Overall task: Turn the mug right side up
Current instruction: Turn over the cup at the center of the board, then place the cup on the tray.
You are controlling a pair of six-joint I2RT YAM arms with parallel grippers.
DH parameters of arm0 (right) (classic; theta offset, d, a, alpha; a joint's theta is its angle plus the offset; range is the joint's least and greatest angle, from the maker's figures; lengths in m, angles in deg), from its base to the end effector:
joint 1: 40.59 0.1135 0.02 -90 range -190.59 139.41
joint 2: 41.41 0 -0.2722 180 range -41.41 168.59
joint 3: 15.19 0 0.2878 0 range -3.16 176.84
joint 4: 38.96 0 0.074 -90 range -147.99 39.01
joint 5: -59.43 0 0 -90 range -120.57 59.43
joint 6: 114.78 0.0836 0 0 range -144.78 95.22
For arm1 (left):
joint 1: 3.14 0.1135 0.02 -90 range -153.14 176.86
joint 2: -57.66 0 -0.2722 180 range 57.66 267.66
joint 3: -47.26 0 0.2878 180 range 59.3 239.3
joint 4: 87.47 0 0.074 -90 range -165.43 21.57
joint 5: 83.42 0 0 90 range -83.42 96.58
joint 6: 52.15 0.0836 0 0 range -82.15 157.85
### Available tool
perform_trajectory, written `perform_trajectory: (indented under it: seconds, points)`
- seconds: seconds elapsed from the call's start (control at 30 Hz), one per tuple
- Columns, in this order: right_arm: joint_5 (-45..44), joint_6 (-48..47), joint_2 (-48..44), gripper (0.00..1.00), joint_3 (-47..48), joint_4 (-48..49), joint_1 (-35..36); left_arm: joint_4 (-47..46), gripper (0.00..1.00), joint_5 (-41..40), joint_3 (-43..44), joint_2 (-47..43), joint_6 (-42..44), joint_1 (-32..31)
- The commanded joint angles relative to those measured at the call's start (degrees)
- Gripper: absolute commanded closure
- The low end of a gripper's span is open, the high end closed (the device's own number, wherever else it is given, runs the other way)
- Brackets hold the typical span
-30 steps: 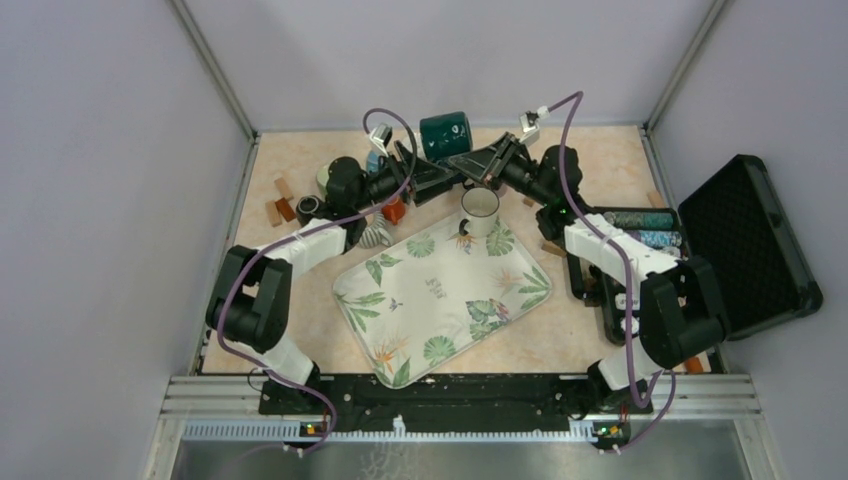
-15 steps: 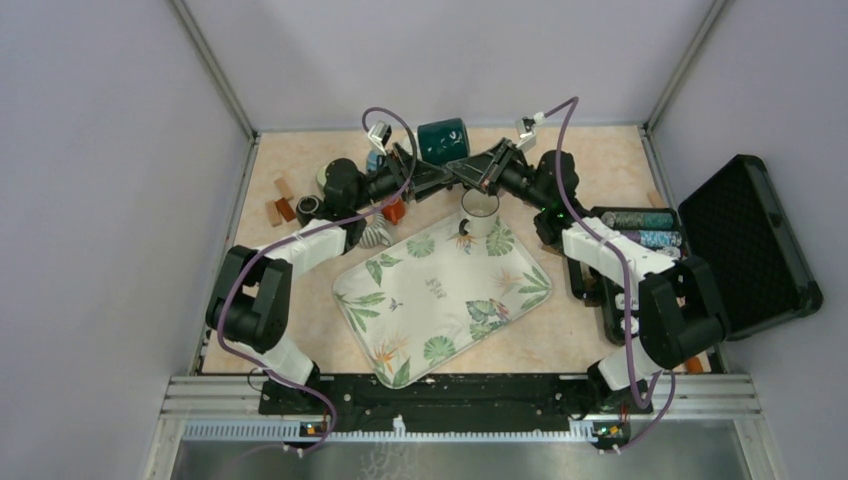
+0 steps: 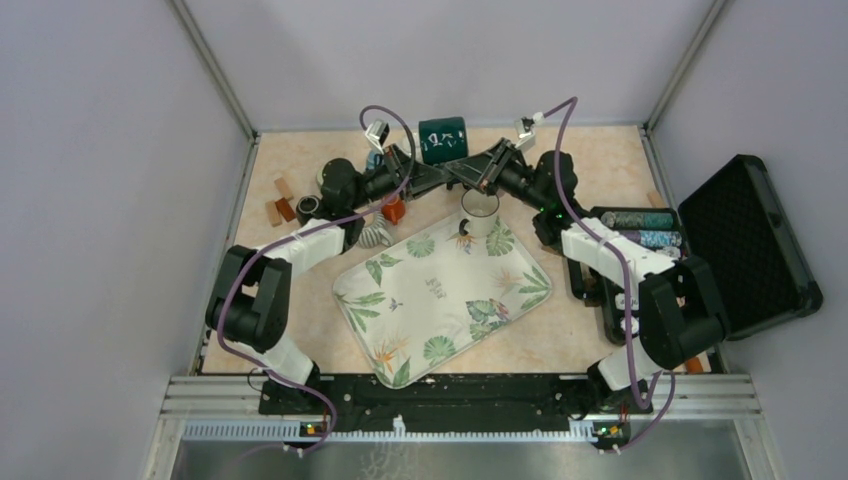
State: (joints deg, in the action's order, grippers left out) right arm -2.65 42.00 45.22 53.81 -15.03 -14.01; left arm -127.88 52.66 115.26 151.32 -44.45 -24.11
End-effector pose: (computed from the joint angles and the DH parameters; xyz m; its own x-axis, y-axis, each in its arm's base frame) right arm 0.3628 0.2253 0.3143 -0.7072 0.5542 -0.4391 -0.4102 0.1843 0.8932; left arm 0.3748 -0.2081 0.2941 -0.8587 -0.4070 -0.3113 0.3560 -0.0369 -0.9338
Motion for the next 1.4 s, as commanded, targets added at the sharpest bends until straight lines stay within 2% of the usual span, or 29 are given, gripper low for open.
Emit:
perform_trajectory:
  seconds: [0.0,0.13,0.27,0.4,0.67,1.07,1.23,1.37]
  points:
    - [-0.8,-5.6,-3.1,1.0,0.5,2.7,1.7,-2.6,1.0,0.8,0.8,-0.3,1.9,0.2]
    - [-1.7,-7.6,-3.8,1.0,0.3,0.7,1.8,2.6,1.0,0.4,1.4,-2.2,6.8,0.2]
    - [-2.7,-9.2,-4.6,0.85,0.0,-0.9,1.9,7.4,1.0,-0.6,2.0,-4.3,11.6,0.3]
    - [-3.0,-11.2,-5.1,0.73,0.5,-2.9,2.0,7.7,1.0,-1.2,2.0,-5.4,13.4,0.3]
    - [-6.1,-16.1,-8.5,0.43,-0.2,-8.4,2.4,12.3,1.0,-3.8,2.0,-7.5,17.8,0.5]
    - [-11.4,-23.2,-13.9,0.07,-0.2,-20.4,2.4,31.2,1.0,-7.9,5.3,-11.6,32.5,1.4]
    - [-16.7,-27.1,-17.0,0.03,2.1,-28.6,2.4,38.4,1.0,-7.1,5.3,-13.3,38.6,2.6]
    - [-20.5,-29.4,-18.8,0.01,3.5,-33.9,2.4,50.1,1.0,-9.0,7.7,-14.6,47.4,2.7]
